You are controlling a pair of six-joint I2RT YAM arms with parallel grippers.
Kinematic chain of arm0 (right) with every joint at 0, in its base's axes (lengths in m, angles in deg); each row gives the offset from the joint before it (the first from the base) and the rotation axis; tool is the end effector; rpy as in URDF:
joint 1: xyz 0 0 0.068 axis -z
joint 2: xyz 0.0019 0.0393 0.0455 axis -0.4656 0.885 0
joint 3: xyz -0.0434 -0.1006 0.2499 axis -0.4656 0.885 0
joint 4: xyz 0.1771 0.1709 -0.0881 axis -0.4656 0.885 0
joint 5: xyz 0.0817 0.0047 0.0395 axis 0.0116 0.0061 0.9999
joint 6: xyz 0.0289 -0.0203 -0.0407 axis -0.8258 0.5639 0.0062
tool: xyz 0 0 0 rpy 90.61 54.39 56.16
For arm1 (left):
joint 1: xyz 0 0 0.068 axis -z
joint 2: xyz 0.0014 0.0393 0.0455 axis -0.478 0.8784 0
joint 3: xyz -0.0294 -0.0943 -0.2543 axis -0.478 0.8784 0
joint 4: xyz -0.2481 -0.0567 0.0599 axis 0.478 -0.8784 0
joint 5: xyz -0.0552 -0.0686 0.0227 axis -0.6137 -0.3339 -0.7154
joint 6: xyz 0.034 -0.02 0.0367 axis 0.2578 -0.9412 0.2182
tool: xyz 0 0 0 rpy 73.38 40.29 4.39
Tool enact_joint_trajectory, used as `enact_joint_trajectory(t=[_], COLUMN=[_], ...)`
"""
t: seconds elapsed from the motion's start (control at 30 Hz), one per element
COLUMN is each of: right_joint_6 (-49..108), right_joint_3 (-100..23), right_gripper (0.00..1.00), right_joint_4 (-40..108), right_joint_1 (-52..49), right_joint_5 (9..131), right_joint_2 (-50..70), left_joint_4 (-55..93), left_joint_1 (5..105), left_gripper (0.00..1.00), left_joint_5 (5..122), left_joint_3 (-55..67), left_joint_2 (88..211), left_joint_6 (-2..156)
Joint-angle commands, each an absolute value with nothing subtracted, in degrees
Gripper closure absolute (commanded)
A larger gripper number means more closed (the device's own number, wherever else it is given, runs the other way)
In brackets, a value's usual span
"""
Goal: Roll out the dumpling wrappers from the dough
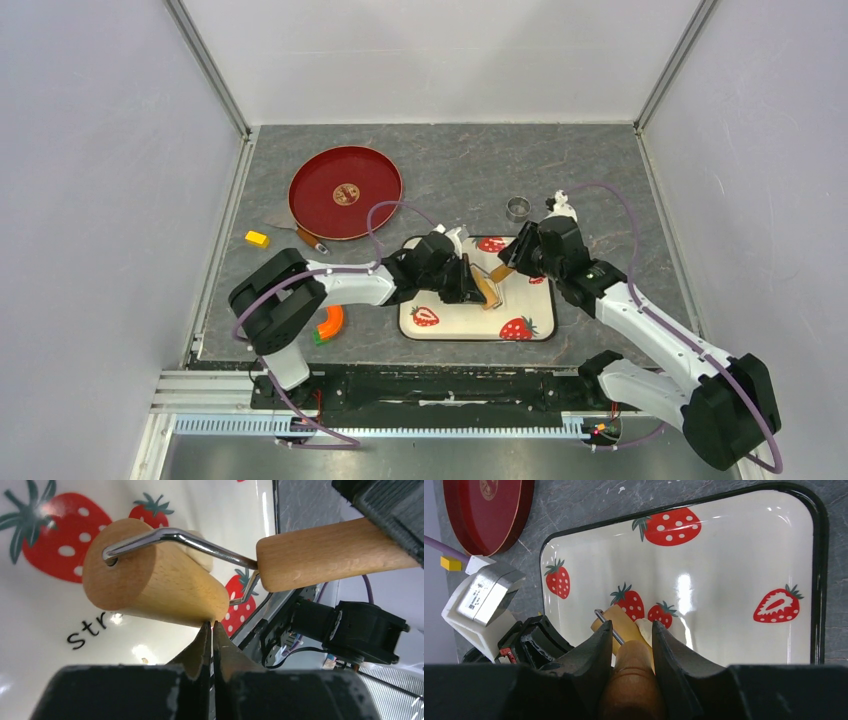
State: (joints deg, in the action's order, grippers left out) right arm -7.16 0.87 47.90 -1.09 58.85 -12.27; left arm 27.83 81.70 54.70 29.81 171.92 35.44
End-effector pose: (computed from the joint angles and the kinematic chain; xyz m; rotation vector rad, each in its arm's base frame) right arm 0.1935 0.1042 0.2336 0.3232 2.2713 0.6184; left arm 0.1984 -0.2822 0.1621 0.1849 2.5536 -1.2222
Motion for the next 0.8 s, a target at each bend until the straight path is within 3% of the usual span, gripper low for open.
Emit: enact_joint_trajectory(t=[0.0,0.77], right_joint_6=[-9.1,-0.8], right_joint_3=[0.5,-3.5], right_gripper=[1.0,1.0], right_joint_4=[46.7,53.6], right_joint_1=[-0.1,4.2], right_joint_5=[61.0,55.2], right_joint_2=[-13.3,-9.9], left_joint_4=[32.6,38.1], left_joint_1=[81.9,81.9], left_gripper=[0.95,0.94], left_joint_5=[54.9,56.0], left_joint_3=[26.3,29.0], left_joint_2=[174.7,175.4], left_joint_6=[32.6,34.2])
